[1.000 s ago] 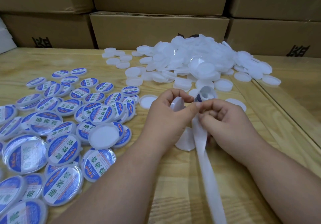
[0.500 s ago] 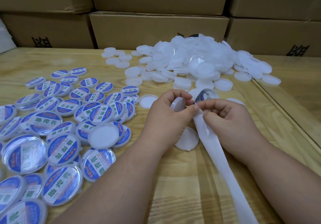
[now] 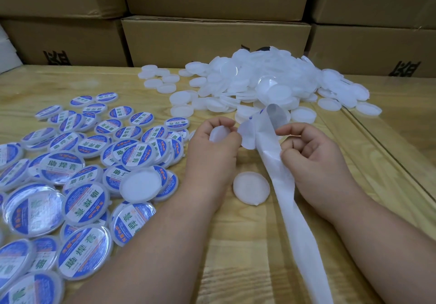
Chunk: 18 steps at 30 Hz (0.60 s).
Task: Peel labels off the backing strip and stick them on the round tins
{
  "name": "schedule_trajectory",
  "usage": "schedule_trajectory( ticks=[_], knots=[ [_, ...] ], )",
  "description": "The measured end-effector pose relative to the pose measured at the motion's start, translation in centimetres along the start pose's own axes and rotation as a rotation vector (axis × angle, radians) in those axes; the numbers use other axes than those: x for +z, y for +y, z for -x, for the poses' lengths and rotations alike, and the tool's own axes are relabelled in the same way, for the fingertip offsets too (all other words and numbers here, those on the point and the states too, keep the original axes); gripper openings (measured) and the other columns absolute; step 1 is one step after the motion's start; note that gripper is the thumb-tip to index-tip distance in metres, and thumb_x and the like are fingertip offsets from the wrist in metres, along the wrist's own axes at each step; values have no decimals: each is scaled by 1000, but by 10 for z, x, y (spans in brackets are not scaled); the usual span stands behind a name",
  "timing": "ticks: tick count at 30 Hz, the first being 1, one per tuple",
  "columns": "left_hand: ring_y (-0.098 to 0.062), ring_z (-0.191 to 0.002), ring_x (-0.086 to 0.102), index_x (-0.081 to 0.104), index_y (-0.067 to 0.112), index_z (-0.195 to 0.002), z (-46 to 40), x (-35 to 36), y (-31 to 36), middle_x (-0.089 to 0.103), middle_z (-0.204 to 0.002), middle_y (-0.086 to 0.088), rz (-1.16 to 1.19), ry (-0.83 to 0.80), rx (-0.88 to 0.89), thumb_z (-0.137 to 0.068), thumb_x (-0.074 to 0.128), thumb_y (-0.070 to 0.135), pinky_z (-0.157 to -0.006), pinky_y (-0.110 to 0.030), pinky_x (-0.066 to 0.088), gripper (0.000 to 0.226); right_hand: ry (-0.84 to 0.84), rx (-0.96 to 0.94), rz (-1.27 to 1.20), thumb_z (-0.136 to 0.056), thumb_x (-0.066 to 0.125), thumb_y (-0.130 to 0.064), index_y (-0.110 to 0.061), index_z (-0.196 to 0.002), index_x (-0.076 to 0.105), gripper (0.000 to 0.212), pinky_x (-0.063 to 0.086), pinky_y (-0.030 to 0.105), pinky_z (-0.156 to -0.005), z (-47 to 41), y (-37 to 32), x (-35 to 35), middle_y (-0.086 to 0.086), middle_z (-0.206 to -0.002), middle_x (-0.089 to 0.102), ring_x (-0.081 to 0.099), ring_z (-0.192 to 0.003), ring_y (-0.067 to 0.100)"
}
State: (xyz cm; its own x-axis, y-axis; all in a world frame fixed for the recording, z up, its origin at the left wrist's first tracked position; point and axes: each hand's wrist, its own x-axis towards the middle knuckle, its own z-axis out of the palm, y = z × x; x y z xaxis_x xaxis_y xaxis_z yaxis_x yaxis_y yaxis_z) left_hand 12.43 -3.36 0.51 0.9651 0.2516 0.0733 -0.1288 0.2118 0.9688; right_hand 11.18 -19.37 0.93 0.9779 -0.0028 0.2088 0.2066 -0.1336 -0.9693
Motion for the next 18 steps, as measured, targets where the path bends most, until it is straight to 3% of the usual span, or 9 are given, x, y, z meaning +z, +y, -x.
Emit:
schedule_trajectory(
  ticks=[4, 8, 12, 15, 18],
  knots=[
    [-13, -62, 53, 68, 42, -71, -3, -2, 0, 66, -73, 15, 75, 41, -35, -66, 62, 19, -59, -31, 45, 24, 24, -7, -17, -74, 52, -11, -27, -102, 65, 34, 32, 16, -44, 1, -1, 0, 0, -64, 44, 35, -49, 8],
    [-13, -62, 53, 66, 34, -82, -5, -3, -2, 65, -72, 13, 97, 49, -39, -66, 61, 19, -57, -30, 45, 22, 83, -26, 6, -89, 50, 3, -25, -103, 64, 34, 31, 13, -42, 1, -1, 0, -3, -58, 41, 32, -44, 4],
    [-13, -59, 52, 65, 30, -85, -5, -3, -2, 64, -71, 11, 109, 72, -39, -66, 58, 20, -57, -32, 44, 22, 171, -38, 9, -90, 48, 5, -20, -104, 64, 33, 31, 12, -40, -1, 1, -1, -13, -49, 38, 32, -40, 2],
    [-13, -61, 54, 65, 30, -85, -5, -3, -2, 66, -70, 12, 102, 68, -48, -66, 58, 20, -58, -31, 44, 23, 231, -100, 60, -89, 52, 2, -26, -99, 64, 32, 35, 10, -45, -3, 3, -2, -17, -55, 45, 39, -45, 2],
    [-10, -63, 61, 64, 28, -91, -3, -3, -1, 69, -73, 11, 68, 9, -39, -69, 59, 20, -56, -27, 46, 24, 251, -250, 230, -88, 59, 1, -34, -95, 63, 35, 39, 9, -55, -2, 2, 0, -19, -73, 54, 47, -56, 3]
  ],
)
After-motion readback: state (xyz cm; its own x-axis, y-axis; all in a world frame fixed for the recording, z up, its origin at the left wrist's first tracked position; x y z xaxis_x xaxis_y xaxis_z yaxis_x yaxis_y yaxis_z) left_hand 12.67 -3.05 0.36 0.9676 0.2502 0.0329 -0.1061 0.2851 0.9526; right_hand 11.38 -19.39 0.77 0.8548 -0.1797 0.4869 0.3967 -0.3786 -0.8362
